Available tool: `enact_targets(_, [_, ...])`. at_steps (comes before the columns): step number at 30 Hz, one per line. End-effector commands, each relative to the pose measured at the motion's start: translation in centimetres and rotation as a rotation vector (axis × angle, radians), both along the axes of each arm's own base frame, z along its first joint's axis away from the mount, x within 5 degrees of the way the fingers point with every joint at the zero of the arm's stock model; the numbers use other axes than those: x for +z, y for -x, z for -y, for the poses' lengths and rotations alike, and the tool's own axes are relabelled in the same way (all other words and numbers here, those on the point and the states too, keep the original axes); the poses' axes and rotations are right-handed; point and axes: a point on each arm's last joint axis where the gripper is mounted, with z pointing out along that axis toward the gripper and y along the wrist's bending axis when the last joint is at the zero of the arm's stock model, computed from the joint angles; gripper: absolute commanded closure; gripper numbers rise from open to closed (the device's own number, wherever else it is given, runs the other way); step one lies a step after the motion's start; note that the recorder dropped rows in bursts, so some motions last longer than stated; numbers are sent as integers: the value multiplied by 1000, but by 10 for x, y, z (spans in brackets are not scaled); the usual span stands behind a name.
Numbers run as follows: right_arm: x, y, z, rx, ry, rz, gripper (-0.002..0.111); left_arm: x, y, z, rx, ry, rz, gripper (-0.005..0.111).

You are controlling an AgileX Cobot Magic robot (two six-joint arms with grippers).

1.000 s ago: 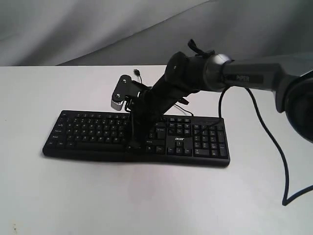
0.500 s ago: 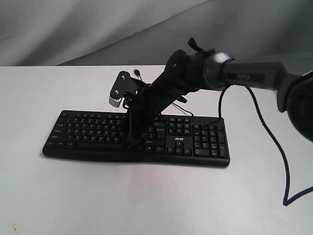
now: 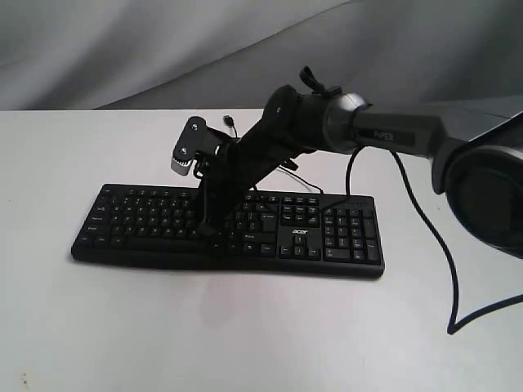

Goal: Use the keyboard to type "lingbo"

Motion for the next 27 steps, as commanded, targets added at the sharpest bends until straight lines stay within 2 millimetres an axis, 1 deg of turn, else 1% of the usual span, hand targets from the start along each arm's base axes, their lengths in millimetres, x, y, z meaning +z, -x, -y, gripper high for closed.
enact_targets(1, [3, -1, -1, -6, -10, 11, 108, -1, 0, 0, -8, 0, 9, 106])
enact_targets(13, [3, -1, -1, -4, -5, 16, 108, -1, 0, 0, -8, 0, 9, 106])
enact_targets(18, [-8, -2, -1, -11, 5, 7, 108, -1, 0, 0, -8, 0, 9, 106])
enact_targets(20, [-9, -3, 0, -6, 15, 13, 108, -1, 0, 0, -8, 0, 9, 106])
enact_targets(27, [15, 1, -3, 9, -15, 26, 108, -1, 0, 0, -8, 0, 9, 106])
